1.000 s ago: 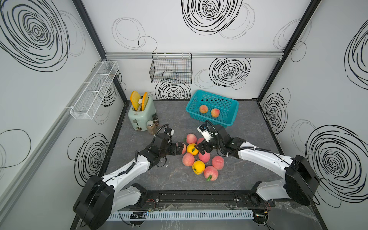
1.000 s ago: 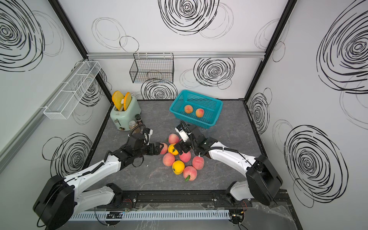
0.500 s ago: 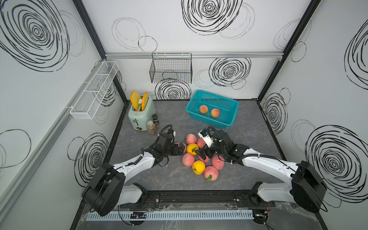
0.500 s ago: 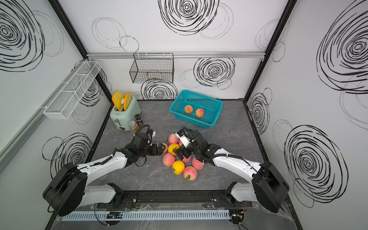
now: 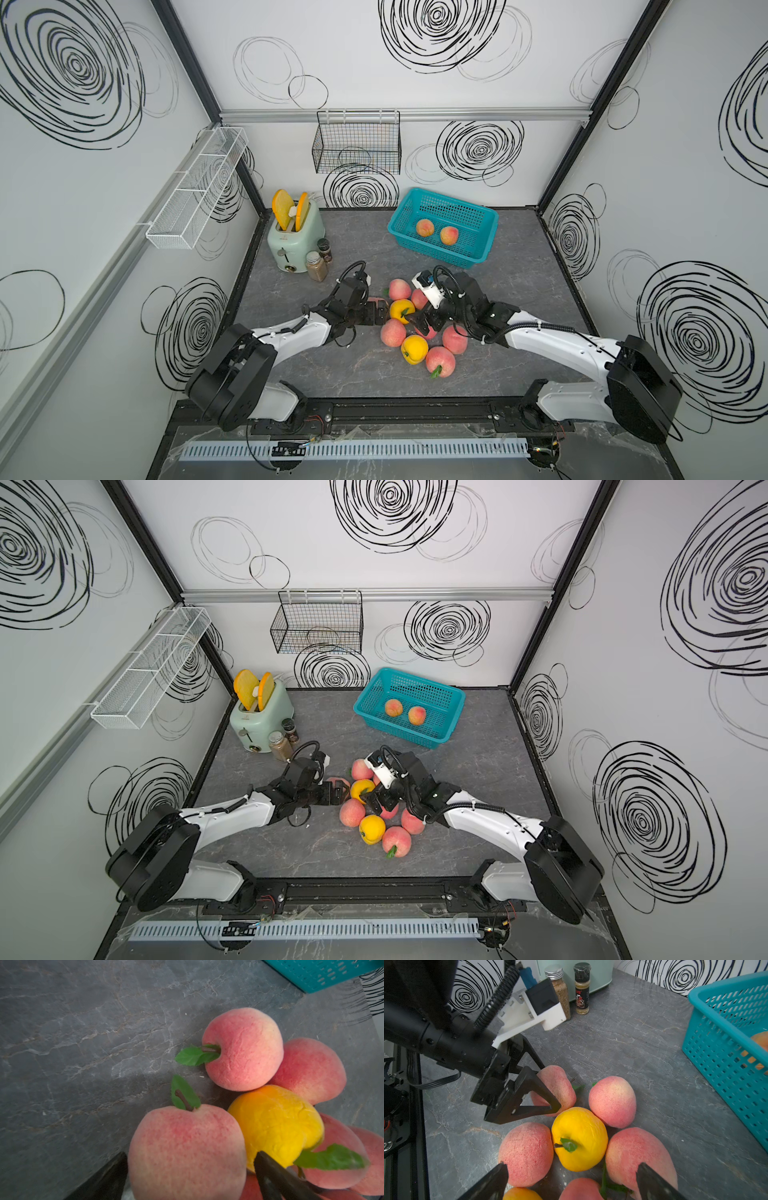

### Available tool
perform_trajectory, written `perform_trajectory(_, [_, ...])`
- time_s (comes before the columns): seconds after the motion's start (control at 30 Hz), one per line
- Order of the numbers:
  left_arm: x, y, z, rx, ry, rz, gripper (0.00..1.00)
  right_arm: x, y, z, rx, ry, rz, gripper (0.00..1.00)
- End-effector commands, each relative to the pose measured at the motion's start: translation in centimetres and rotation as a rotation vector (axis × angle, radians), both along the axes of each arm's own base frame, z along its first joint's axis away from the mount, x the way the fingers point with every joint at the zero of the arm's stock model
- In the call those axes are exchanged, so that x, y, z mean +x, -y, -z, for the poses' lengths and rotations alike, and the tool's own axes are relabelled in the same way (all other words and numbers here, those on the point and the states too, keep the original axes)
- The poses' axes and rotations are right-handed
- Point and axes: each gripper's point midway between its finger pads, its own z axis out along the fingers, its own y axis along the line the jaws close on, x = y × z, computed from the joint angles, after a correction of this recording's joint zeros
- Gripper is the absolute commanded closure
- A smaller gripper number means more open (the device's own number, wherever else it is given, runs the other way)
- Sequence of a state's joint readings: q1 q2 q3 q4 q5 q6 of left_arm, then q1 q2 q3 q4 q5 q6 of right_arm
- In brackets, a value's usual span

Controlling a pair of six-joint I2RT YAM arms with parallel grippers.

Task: Put the peaches into the basket
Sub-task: Pick up the peach from the center of the board.

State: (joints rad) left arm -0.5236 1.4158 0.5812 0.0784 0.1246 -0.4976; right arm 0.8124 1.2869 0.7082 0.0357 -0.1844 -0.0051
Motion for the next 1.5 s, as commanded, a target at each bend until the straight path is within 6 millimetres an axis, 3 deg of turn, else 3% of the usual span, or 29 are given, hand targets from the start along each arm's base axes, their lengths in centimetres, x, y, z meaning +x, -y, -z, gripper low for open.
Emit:
perform_trajectory(0.0, [1.5, 0.9, -1.3, -0.025, 0.05, -0.01, 0.07, -0.4, -0.2, 0.4, -0.002, 0.016, -0.038, 0.0])
perform_trajectory(0.3, [1.5, 0.8, -1.6, -0.013, 0.052, -0.008, 0.3, -0.5, -0.5, 0.5, 0.003, 0.019, -0.052, 0.0])
perform_trajectory(0.4, [1.5, 0.6, -2.4, -0.001, 0.065, -0.01, 0.31, -0.4, -0.5, 0.5, 0.0, 0.019, -0.055, 0.0])
perform_trajectory(0.6, [1.1, 0.6, -5.7, -0.03, 0.11, 0.006, 0.31, -0.4, -1.3, -0.7, 0.031, 0.033, -0.079, 0.0])
perform_trajectory(0.73, [0.0, 1.7, -8.2, -0.108, 0.126, 0.054, 0.31, -0.4, -1.8, -1.7, 0.053, 0.054, -0.097, 0.0])
perform_trajectory(1.0, [-2.4, 3.9, -10.9, -0.255, 0.106, 0.168, 0.31, -0.8, -2.8, -2.7, 0.091, 0.071, -0.131, 0.0])
perform_trajectory(1.47, [-4.6, 7.0, -12.9, -0.351, 0.095, 0.288, 0.31, -1.1, -4.3, -3.5, 0.114, 0.093, -0.154, 0.0])
